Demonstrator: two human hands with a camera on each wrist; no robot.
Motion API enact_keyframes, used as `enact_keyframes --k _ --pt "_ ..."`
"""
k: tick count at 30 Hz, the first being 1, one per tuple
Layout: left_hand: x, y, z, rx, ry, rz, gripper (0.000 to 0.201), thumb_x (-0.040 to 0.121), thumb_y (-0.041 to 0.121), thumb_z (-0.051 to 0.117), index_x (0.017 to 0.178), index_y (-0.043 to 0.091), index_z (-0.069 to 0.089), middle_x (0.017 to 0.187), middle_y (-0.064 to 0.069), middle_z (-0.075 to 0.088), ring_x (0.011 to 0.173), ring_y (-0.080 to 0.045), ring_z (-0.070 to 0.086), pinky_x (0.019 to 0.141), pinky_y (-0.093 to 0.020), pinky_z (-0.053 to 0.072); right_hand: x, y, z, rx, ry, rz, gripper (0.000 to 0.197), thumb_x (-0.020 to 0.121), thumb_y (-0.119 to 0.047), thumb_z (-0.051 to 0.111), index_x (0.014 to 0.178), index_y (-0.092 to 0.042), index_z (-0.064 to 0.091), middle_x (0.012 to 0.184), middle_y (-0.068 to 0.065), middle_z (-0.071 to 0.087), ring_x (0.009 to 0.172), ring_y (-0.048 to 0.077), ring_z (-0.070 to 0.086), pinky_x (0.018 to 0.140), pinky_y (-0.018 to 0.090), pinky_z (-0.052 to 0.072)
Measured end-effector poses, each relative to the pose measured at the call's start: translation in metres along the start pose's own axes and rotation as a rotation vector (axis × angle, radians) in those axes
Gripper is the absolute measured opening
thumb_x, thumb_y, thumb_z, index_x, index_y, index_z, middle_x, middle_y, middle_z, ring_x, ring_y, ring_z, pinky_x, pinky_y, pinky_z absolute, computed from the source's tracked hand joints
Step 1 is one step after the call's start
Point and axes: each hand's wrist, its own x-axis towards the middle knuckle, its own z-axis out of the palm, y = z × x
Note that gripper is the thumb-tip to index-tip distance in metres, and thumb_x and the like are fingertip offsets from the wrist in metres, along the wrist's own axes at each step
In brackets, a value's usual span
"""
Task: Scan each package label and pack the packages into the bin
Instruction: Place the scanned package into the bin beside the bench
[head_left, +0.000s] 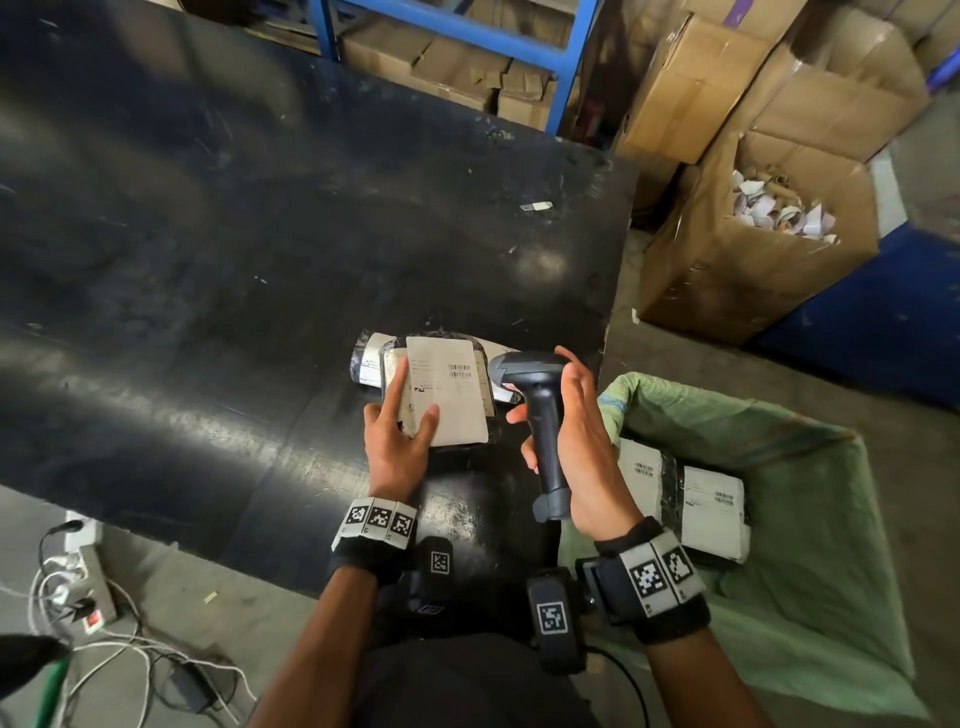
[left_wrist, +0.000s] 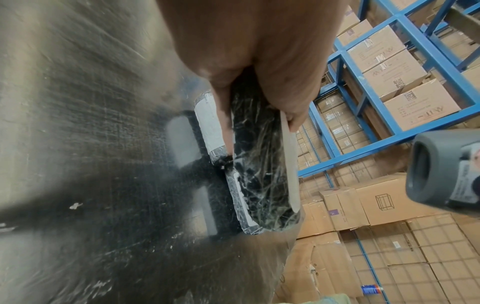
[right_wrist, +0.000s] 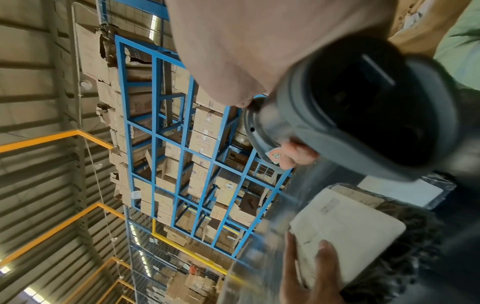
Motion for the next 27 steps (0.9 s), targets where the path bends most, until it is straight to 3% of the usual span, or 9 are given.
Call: enact_keyframes --k 2,4,9,12,16,17,19,22,27 --pt "0.002 -0.003 -0.004 -0.006 0.005 0.003 0.074 0.092 0.029 0.068 0.154 0.04 0.031 0.11 -0.001 0.056 0.095 -0.014 0.041 0.08 -0.017 0.037 0.006 0.011 0.001 -0.049 0.04 0.022 0.039 0.103 -0.046 0.027 0.14 -0.037 0.035 0.094 0.015 0.067 0.05 0.011 0.058 0.038 0.024 0.042" --pt "0.003 -0.004 -0.009 -0.015 0.008 0.006 0.073 0.09 0.034 0.066 0.154 0.04 0.031 0.11 0.0 0.056 0.096 -0.014 0.041 0.081 -0.02 0.037 0.013 0.029 0.0 -0.118 0.102 0.035 0.041 0.102 -0.047 0.03 0.141 -0.037 0.034 0.101 0.012 0.066 0.055 0.009 0.06 0.037 0.024 0.042" --pt "0.004 -0.009 -0.027 0.0 0.025 -0.019 0.073 0.093 0.027 0.068 0.154 0.04 0.031 0.101 0.006 0.052 0.099 -0.018 0.044 0.087 -0.027 0.038 0.026 0.099 0.0 -0.216 0.203 0.158 0.047 0.1 -0.048 0.036 0.143 -0.03 0.03 0.085 -0.005 0.06 0.069 0.026 0.057 0.045 0.033 0.044" --pt "0.006 -0.012 -0.036 -0.001 0.038 -0.033 0.072 0.094 0.027 0.068 0.155 0.038 0.031 0.11 -0.002 0.053 0.101 -0.017 0.042 0.089 -0.029 0.038 0.029 0.13 0.002 -0.208 0.178 0.231 0.038 0.101 -0.044 0.035 0.135 -0.031 0.026 0.092 0.0 0.061 0.067 0.017 0.06 0.047 0.028 0.051" --pt "0.006 -0.015 -0.042 0.001 0.056 -0.042 0.071 0.093 0.027 0.068 0.155 0.036 0.033 0.112 0.001 0.051 0.103 -0.018 0.042 0.091 -0.031 0.04 0.035 0.153 0.008 -0.197 0.185 0.267 0.039 0.101 -0.041 0.037 0.135 -0.03 0.021 0.102 0.008 0.064 0.081 0.019 0.067 0.068 0.028 0.056" --pt "0.005 -0.016 -0.043 0.0 0.053 -0.042 0.071 0.094 0.027 0.068 0.155 0.035 0.033 0.113 0.001 0.051 0.104 -0.017 0.042 0.092 -0.032 0.04 0.036 0.158 0.01 -0.177 0.18 0.278 0.039 0.102 -0.037 0.038 0.136 -0.028 0.02 0.107 0.011 0.063 0.085 0.02 0.065 0.068 0.026 0.055" --pt "0.005 -0.015 -0.043 -0.001 0.04 -0.041 0.071 0.094 0.027 0.068 0.155 0.036 0.032 0.115 0.0 0.051 0.106 -0.017 0.042 0.093 -0.033 0.041 0.037 0.168 0.011 -0.143 0.165 0.315 0.047 0.103 -0.031 0.039 0.143 -0.024 0.016 0.123 0.022 0.058 0.092 0.023 0.061 0.076 0.033 0.052" --pt "0.003 -0.01 -0.043 -0.017 0.025 -0.033 0.071 0.094 0.027 0.068 0.154 0.037 0.033 0.116 -0.001 0.051 0.106 -0.016 0.041 0.093 -0.031 0.039 0.036 0.178 0.006 -0.277 0.147 0.319 0.054 0.102 -0.032 0.043 0.148 -0.02 0.017 0.143 0.018 0.042 0.117 0.027 0.052 0.098 0.034 0.042" --pt "0.006 0.001 -0.041 -0.057 -0.025 -0.001 0.073 0.093 0.026 0.069 0.154 0.04 0.032 0.111 0.009 0.051 0.106 -0.016 0.044 0.092 -0.031 0.039 0.034 0.167 -0.011 -0.538 0.105 0.269 0.062 0.099 -0.039 0.046 0.152 -0.024 0.019 0.142 0.022 0.044 0.128 0.034 0.047 0.11 0.043 0.036"
